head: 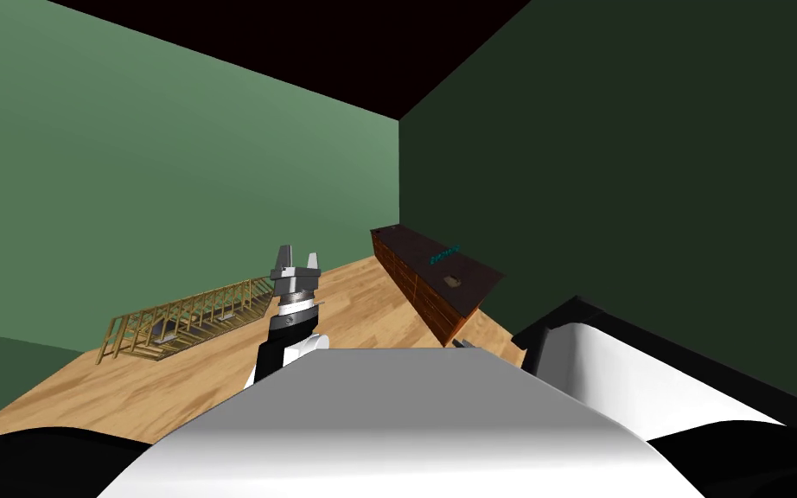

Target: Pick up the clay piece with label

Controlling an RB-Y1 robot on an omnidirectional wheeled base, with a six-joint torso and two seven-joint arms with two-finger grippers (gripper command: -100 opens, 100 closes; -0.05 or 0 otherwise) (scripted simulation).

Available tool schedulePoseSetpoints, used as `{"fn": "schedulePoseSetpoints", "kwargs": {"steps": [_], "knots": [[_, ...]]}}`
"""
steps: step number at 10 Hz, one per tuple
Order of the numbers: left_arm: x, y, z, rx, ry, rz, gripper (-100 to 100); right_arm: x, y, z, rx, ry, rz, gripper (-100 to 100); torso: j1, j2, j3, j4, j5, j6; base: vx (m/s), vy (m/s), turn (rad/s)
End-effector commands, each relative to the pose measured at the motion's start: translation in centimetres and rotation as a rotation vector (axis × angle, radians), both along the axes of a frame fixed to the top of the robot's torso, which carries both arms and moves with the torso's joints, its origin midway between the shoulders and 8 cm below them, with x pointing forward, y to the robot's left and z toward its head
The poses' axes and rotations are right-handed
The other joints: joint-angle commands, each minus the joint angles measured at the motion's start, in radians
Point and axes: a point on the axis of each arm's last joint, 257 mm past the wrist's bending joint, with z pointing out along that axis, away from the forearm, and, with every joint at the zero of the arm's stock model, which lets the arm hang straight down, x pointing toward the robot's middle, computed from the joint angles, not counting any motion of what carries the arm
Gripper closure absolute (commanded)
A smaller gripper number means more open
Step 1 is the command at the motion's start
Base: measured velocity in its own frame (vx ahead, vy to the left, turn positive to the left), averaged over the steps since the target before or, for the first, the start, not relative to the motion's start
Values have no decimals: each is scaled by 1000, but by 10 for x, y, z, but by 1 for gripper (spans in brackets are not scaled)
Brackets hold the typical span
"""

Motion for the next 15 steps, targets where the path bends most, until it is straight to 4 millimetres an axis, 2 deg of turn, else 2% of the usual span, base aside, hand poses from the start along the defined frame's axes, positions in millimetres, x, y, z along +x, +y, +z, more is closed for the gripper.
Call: {"fn": "schedulePoseSetpoints", "kwargs": {"steps": [1,2,4,6,8,13,15], "knots": [[0,0,0,0,0,0,0,-2,-5,-7,-11,11,2,-100,0,0,0,0,0,0,1,15,70],[0,0,0,0,0,0,0,-13,-12,-20,-62,40,47,-100,0,1,0,0,0,0,24,-7,128],[0,0,0,0,0,0,0,-19,-20,-29,-74,63,35,-100,-1,-1,0,0,0,0,26,-4,167],[0,0,0,0,0,0,0,-35,-36,-48,-135,111,66,-100,-3,-2,-1,0,0,-1,45,-26,253],[0,0,0,0,0,0,0,-55,-61,-70,-237,170,139,-100,-5,-4,-2,-1,-1,-1,104,-82,446],[0,0,0,0,0,0,0,-77,-93,-91,-311,243,148,-100,-1,-6,-3,-1,0,1,77,-25,98],[0,0,0,0,0,0,0,-88,-114,-100,-367,280,171,-100,-2,-5,-3,-1,0,0,89,-39,195]]}}
